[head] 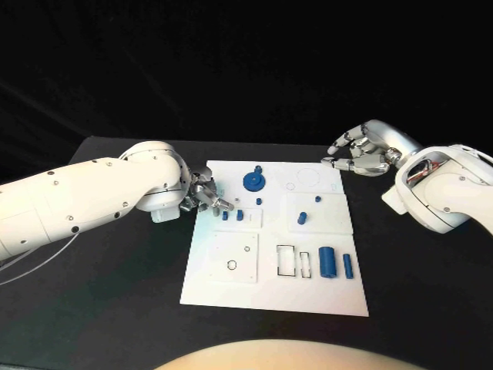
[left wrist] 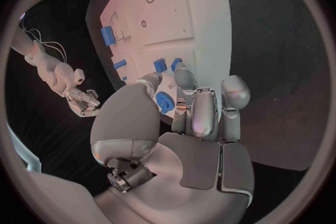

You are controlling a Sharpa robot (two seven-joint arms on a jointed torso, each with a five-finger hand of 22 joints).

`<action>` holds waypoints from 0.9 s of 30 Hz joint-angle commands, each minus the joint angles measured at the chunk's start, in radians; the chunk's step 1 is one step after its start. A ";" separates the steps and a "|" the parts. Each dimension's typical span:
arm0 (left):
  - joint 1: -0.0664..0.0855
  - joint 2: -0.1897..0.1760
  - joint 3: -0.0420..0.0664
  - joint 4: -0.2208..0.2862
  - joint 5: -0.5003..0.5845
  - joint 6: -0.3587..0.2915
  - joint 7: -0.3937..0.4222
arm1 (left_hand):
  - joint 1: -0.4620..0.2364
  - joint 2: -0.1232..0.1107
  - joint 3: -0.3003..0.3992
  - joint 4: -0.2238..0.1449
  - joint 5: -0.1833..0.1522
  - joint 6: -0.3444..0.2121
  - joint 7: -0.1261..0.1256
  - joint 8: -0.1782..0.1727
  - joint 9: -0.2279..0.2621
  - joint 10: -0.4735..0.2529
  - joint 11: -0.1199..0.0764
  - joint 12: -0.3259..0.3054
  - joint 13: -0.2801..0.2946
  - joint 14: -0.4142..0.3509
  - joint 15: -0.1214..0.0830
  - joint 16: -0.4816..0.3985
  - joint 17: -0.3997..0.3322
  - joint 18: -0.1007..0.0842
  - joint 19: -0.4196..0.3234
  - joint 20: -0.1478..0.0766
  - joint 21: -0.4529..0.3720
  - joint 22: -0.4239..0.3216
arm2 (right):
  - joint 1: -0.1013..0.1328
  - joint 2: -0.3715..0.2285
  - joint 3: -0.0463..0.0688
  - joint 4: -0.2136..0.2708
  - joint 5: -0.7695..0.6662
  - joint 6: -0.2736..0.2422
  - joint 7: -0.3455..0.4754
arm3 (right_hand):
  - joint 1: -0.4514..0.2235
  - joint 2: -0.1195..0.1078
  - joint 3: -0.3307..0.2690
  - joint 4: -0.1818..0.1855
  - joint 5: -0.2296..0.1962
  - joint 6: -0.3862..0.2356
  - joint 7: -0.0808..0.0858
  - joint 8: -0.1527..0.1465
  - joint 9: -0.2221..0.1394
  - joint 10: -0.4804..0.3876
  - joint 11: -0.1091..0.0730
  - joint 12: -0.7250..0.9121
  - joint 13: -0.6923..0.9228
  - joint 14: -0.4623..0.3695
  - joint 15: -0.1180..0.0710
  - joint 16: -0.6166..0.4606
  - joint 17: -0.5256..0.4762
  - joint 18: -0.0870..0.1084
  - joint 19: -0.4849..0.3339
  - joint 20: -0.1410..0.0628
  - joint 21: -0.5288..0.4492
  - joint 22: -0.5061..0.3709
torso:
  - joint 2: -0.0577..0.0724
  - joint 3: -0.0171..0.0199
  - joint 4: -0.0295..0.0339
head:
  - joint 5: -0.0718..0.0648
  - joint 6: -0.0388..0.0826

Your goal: Assemble the parts on the task board

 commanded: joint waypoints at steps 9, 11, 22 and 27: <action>0.002 -0.001 -0.003 0.039 0.050 -0.307 0.266 | 0.241 0.019 -0.049 -0.034 0.008 -0.240 0.119 -0.067 -0.053 -0.331 0.117 -0.224 -0.170 -0.206 0.105 -0.430 -0.404 0.059 -0.290 0.077 -0.297 -0.374 | -0.001 -0.001 0.000 -0.003 0.000 -0.001 0.010 | 0.002 0.005 -0.001 0.008 0.007 -0.007 -0.001 0.007 0.002 -0.003 -0.005 -0.006 -0.003 0.064 -0.007 -0.008 0.089 0.014 -0.010 0.002 -0.009 0.096 | 0.001 0.0010 0.0011 | -0.013 0.010; 0.000 0.004 -0.007 0.041 0.019 -0.343 0.319 | 0.301 0.021 -0.033 -0.049 0.009 -0.251 0.126 -0.067 -0.063 -0.360 0.122 -0.252 -0.198 -0.261 0.115 -0.508 -0.470 0.062 -0.305 0.089 -0.340 -0.400 | -0.001 0.000 0.000 -0.004 0.001 -0.002 0.011 | 0.003 0.005 -0.001 0.008 0.007 -0.007 -0.001 0.007 0.002 -0.003 -0.005 -0.007 -0.004 0.064 -0.007 -0.009 0.088 0.015 -0.011 0.002 -0.010 0.095 | 0.001 0.0009 0.0010 | -0.015 0.012; -0.040 0.055 -0.025 0.013 -0.287 -0.485 0.514 | 0.462 -0.031 0.014 -0.115 0.010 -0.206 0.112 -0.101 -0.164 -0.359 0.121 -0.330 -0.350 -0.195 0.107 -0.475 -0.512 0.067 -0.237 0.088 -0.377 -0.435 | -0.002 0.000 0.000 -0.008 0.006 -0.003 0.019 | 0.008 0.009 0.001 0.009 0.012 -0.008 -0.001 0.007 0.001 -0.022 -0.005 -0.025 -0.025 0.061 -0.007 -0.017 0.077 0.018 -0.018 0.002 -0.022 0.087 | 0.002 0.0004 0.0005 | -0.025 0.022; -0.048 0.079 -0.028 -0.004 -0.393 -0.470 0.510 | 0.458 -0.041 0.010 -0.110 0.010 -0.193 0.109 -0.134 -0.208 -0.354 0.118 -0.344 -0.393 -0.126 0.104 -0.293 -0.381 0.067 -0.216 0.082 -0.333 -0.408 | -0.002 0.000 0.000 -0.008 0.007 -0.002 0.021 | 0.009 0.010 0.002 0.009 0.013 -0.008 -0.001 0.007 0.002 -0.023 -0.006 -0.026 -0.027 0.060 -0.008 -0.019 0.074 0.018 -0.020 0.002 -0.025 0.085 | 0.002 0.0003 0.0009 | -0.027 0.022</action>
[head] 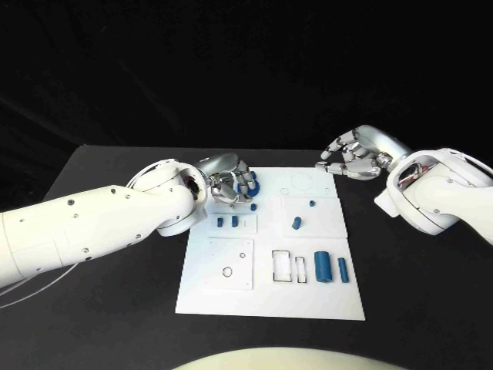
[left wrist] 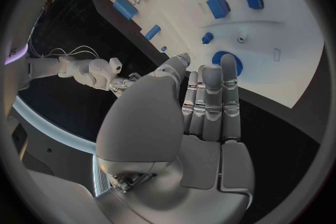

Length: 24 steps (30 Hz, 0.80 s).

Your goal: Assemble the parts on the task board

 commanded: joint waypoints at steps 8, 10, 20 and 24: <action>-0.017 0.048 -0.003 -0.038 -0.257 0.030 0.033 | 0.001 -0.014 -0.004 0.009 0.003 0.038 -0.017 -0.034 -0.049 0.000 -0.008 -0.033 -0.061 0.065 -0.009 0.187 0.128 0.005 0.019 -0.003 0.064 0.041 | -0.001 0.001 0.000 0.001 -0.001 0.001 0.013 | 0.005 0.006 0.001 0.003 0.004 -0.008 -0.001 0.003 0.001 -0.007 0.000 -0.004 -0.001 0.060 -0.008 -0.007 0.074 0.018 -0.006 0.002 -0.006 0.085 | 0.000 -0.0001 -0.0019 | -0.001 0.000; -0.021 0.055 -0.004 -0.047 -0.269 0.041 0.028 | 0.002 -0.014 -0.004 0.009 0.003 0.042 -0.018 -0.036 -0.051 0.001 -0.008 -0.036 -0.066 0.068 -0.009 0.196 0.133 0.005 0.019 -0.004 0.068 0.044 | -0.001 0.000 0.000 0.001 -0.001 0.000 0.013 | 0.005 0.006 0.001 0.003 0.004 -0.008 -0.001 0.003 0.001 -0.007 0.000 -0.004 -0.001 0.060 -0.008 -0.007 0.074 0.018 -0.006 0.002 -0.006 0.085 | 0.000 0.0007 -0.0016 | -0.002 0.001; -0.026 0.074 -0.005 -0.071 -0.295 0.108 -0.001 | -0.003 -0.016 -0.008 0.016 0.003 0.057 -0.016 -0.050 -0.069 -0.011 -0.002 -0.061 -0.095 0.070 -0.004 0.225 0.139 0.001 0.024 -0.002 0.096 0.074 | -0.001 0.001 0.000 0.002 0.000 -0.001 0.013 | 0.006 0.006 0.002 0.004 0.004 -0.008 -0.001 0.003 0.001 -0.008 0.000 -0.006 -0.002 0.060 -0.008 -0.008 0.073 0.019 -0.006 0.002 -0.008 0.084 | -0.001 0.0007 -0.0006 | -0.003 -0.002; -0.026 0.081 -0.005 -0.077 -0.300 0.125 -0.011 | -0.002 -0.013 -0.007 0.018 0.003 0.063 -0.018 -0.053 -0.073 -0.011 0.000 -0.068 -0.103 0.069 -0.003 0.230 0.138 0.001 0.023 0.000 0.100 0.078 | -0.001 0.001 0.000 0.002 0.000 -0.001 0.013 | 0.006 0.006 0.002 0.004 0.004 -0.008 -0.001 0.003 0.001 -0.008 0.000 -0.006 -0.002 0.060 -0.008 -0.008 0.073 0.019 -0.006 0.002 -0.008 0.084 | -0.001 0.0005 -0.0008 | -0.003 -0.001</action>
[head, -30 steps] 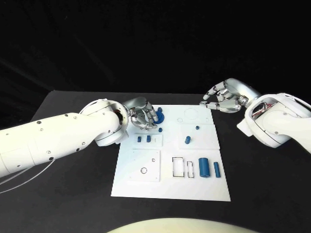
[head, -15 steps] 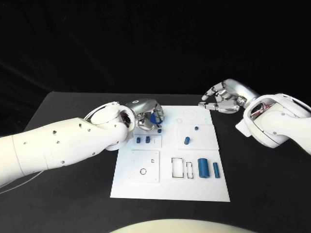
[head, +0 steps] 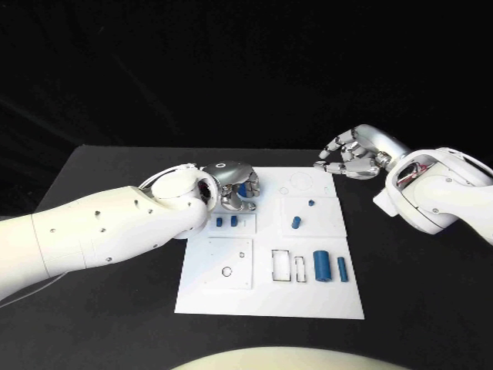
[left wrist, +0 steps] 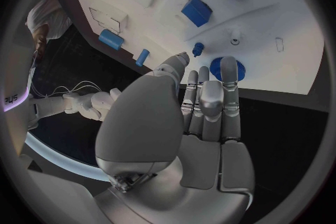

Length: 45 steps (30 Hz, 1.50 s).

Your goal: Assemble the parts on the task board

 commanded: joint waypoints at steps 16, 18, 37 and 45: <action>-0.009 0.035 0.000 -0.042 -0.032 0.074 -0.020 | 0.022 0.014 0.024 0.004 0.005 0.056 -0.004 -0.026 -0.026 0.037 0.001 -0.033 -0.044 0.014 0.002 0.050 0.014 -0.006 0.027 0.006 0.051 0.060 | 0.000 0.002 0.000 0.004 -0.002 0.000 0.008 | 0.006 0.006 0.002 0.004 0.005 -0.008 -0.001 0.003 0.001 -0.008 0.000 -0.006 -0.001 0.060 -0.008 -0.002 0.073 0.019 -0.007 0.002 -0.002 0.084 | 0.000 -0.0003 -0.0003 | -0.001 -0.002; -0.011 0.037 0.000 -0.045 -0.033 0.075 -0.018 | 0.026 0.017 0.031 0.003 0.005 0.062 -0.005 -0.029 -0.028 0.045 0.000 -0.036 -0.048 0.016 0.001 0.055 0.016 -0.007 0.031 0.006 0.057 0.068 | 0.000 0.002 0.000 0.004 -0.002 0.000 0.009 | 0.006 0.006 0.002 0.004 0.005 -0.008 -0.001 0.003 0.001 -0.008 0.000 -0.006 -0.001 0.060 -0.008 -0.002 0.073 0.019 -0.007 0.002 -0.002 0.084 | 0.000 -0.0002 -0.0003 | -0.002 -0.003; -0.015 0.054 0.001 -0.065 -0.027 0.086 -0.012 | 0.039 0.023 0.088 -0.011 0.005 0.097 0.002 -0.074 -0.056 0.112 -0.006 -0.080 -0.091 0.033 -0.004 0.096 0.032 -0.016 0.056 0.001 0.109 0.132 | 0.000 0.003 0.000 0.007 -0.002 0.002 0.008 | 0.007 0.007 0.002 0.004 0.006 -0.008 -0.001 0.004 0.001 -0.007 0.000 -0.005 0.001 0.060 -0.008 -0.003 0.073 0.019 -0.007 0.002 -0.004 0.083 | 0.000 0.0003 0.0001 | -0.003 -0.006; -0.016 0.062 0.001 -0.070 -0.022 0.095 -0.010 | 0.035 0.023 0.098 -0.013 0.004 0.107 0.002 -0.083 -0.061 0.127 -0.007 -0.092 -0.099 0.036 -0.006 0.103 0.033 -0.018 0.063 -0.001 0.121 0.147 | 0.000 0.004 0.000 0.008 -0.002 0.003 0.008 | 0.007 0.007 0.002 0.004 0.006 -0.008 -0.001 0.004 0.001 -0.007 0.000 -0.005 0.001 0.060 -0.008 -0.003 0.073 0.019 -0.007 0.002 -0.004 0.083 | 0.000 0.0007 -0.0001 | -0.004 -0.008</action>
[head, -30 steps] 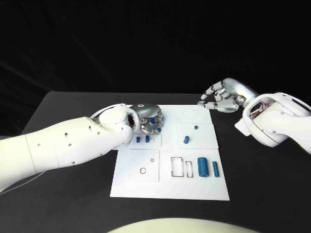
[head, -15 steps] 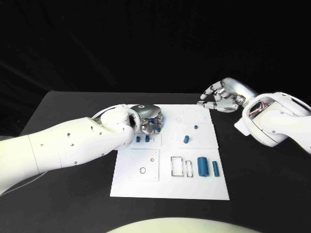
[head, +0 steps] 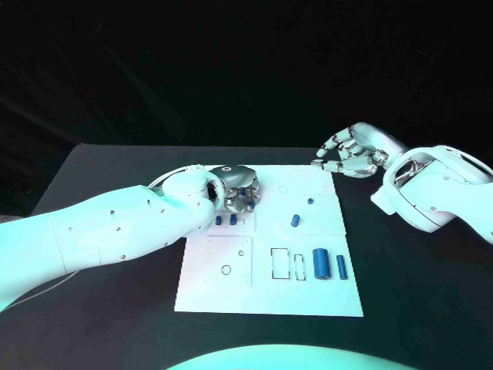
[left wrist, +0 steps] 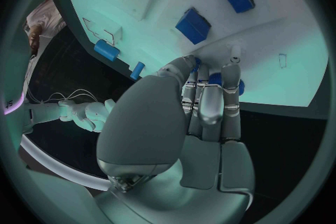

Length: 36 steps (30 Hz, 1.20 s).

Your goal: Assemble the parts on the task board

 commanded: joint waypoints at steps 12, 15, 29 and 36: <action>-0.001 0.008 0.000 -0.009 0.005 0.031 -0.003 | 0.009 0.011 0.027 -0.014 -0.006 0.043 0.001 -0.012 -0.004 0.046 -0.005 -0.020 -0.009 0.016 -0.005 0.017 0.005 -0.022 0.023 -0.003 0.026 0.028 | 0.000 0.000 0.000 0.002 -0.003 0.004 0.006 | 0.004 0.004 0.002 0.005 0.007 -0.007 -0.001 0.005 0.001 -0.005 0.000 -0.004 0.002 0.060 -0.008 -0.004 0.072 0.019 -0.008 0.002 -0.005 0.083 | 0.000 -0.0003 0.0000 | -0.005 -0.002; -0.001 0.008 0.000 -0.011 0.005 0.030 -0.007 | 0.019 0.017 0.040 -0.027 -0.013 0.057 0.002 -0.014 -0.005 0.065 -0.007 -0.025 -0.010 0.019 -0.008 0.023 0.009 -0.024 0.031 -0.006 0.036 0.042 | 0.000 0.000 0.000 0.003 -0.003 0.004 0.006 | 0.004 0.004 0.002 0.005 0.007 -0.007 -0.001 0.005 0.001 -0.005 0.000 -0.004 0.002 0.060 -0.008 -0.004 0.072 0.019 -0.008 0.002 -0.005 0.083 | 0.000 -0.0005 0.0002 | -0.006 -0.003; 0.000 0.002 0.002 -0.007 0.020 -0.007 0.007 | 0.008 0.012 0.080 -0.059 -0.016 0.086 0.006 -0.042 -0.013 0.105 -0.006 -0.078 -0.019 0.024 -0.007 0.033 0.006 -0.026 0.031 -0.009 0.055 0.059 | 0.000 0.000 0.000 0.002 -0.003 0.003 0.007 | 0.005 0.004 0.002 0.005 0.008 -0.006 -0.001 0.005 0.001 -0.004 -0.001 -0.003 0.003 0.060 -0.008 -0.004 0.072 0.019 -0.008 0.002 -0.005 0.083 | -0.001 -0.0013 0.0011 | -0.005 -0.002; 0.000 -0.029 0.010 0.035 0.045 -0.026 0.010 | 0.001 0.009 0.082 -0.060 -0.016 0.090 0.006 -0.046 -0.014 0.109 -0.006 -0.086 -0.020 0.025 -0.007 0.035 0.007 -0.026 0.032 -0.008 0.057 0.061 | 0.000 0.001 0.000 0.000 -0.003 0.002 0.008 | 0.006 0.005 0.002 0.005 0.009 -0.005 -0.002 0.006 0.002 -0.002 -0.001 -0.001 0.005 0.060 -0.008 -0.004 0.073 0.019 -0.007 0.001 -0.005 0.083 | -0.002 -0.0004 0.0023 | -0.005 0.002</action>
